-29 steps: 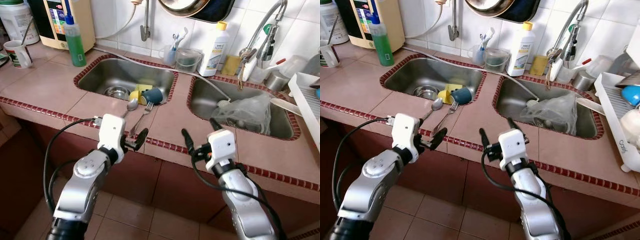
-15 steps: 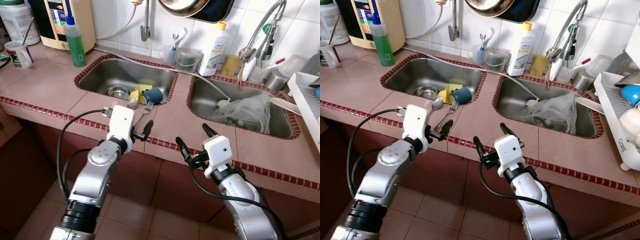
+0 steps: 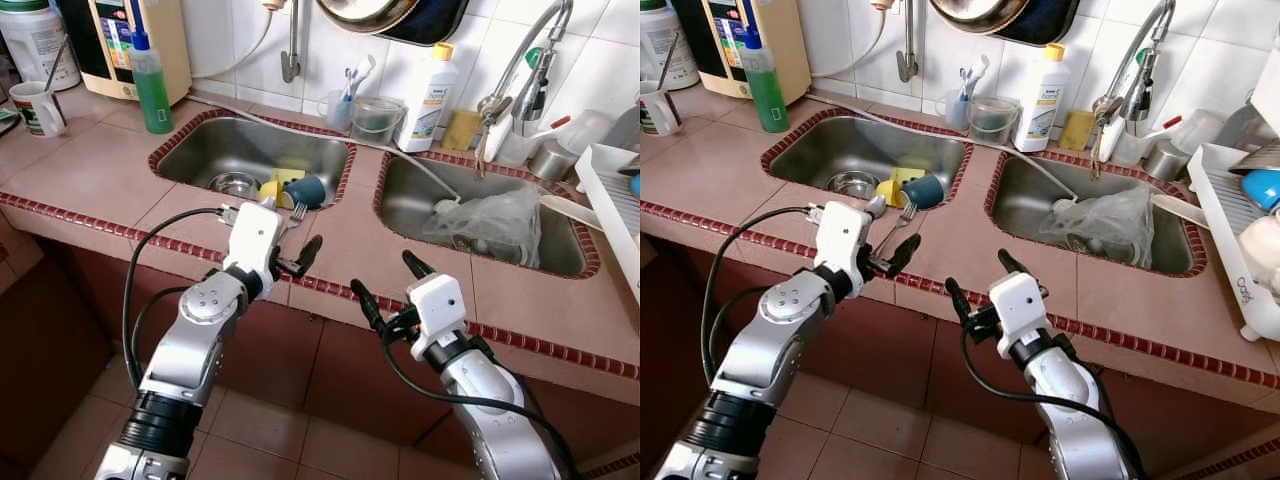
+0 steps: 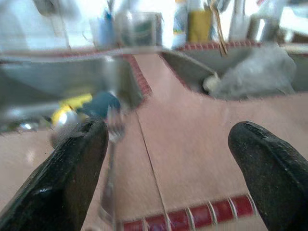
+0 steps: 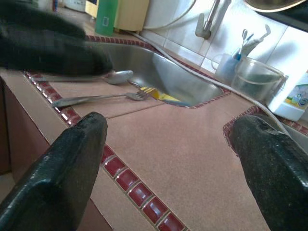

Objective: Kitchen organization

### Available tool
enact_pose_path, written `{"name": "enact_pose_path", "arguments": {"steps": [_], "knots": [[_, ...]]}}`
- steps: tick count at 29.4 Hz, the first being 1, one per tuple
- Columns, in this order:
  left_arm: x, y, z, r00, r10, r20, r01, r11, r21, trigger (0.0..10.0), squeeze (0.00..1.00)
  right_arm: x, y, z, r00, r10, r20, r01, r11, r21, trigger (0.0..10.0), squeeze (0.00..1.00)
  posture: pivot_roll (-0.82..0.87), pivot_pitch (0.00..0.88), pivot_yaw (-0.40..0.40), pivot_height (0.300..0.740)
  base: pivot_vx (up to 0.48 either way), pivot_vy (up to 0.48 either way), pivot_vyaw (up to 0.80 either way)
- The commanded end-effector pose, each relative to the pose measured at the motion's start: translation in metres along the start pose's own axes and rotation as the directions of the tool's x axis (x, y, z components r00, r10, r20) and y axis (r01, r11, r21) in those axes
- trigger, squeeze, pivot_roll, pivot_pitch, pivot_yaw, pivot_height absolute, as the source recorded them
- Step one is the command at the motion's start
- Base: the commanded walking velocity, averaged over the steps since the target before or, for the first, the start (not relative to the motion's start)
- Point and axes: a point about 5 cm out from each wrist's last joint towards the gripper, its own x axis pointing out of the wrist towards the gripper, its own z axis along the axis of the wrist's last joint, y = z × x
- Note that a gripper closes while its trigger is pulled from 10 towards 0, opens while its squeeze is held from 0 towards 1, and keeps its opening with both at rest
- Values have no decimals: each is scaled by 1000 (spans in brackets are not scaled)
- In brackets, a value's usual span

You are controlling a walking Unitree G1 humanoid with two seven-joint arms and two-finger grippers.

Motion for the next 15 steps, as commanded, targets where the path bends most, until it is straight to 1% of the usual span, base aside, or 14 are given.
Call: {"name": "enact_pose_path", "arguments": {"steps": [1, 15], "knots": [[4, -5, -4, 998, -27, -51, 27, 1000, 5, 10000, 0, 0, 1, 5, 1000, 14, 17, -14, 1000, -5, 10000, 0, 5, 0, -76, 731, 0, 0, 0], [4, -5, -4, 998, -31, -46, 31, 999, -10, 10000, 0, 0, 3, 8, 999, 31, 22, -31, 1000, 2, 10000, 0, 4, 0, -83, 731, 0, 0, 0]]}}
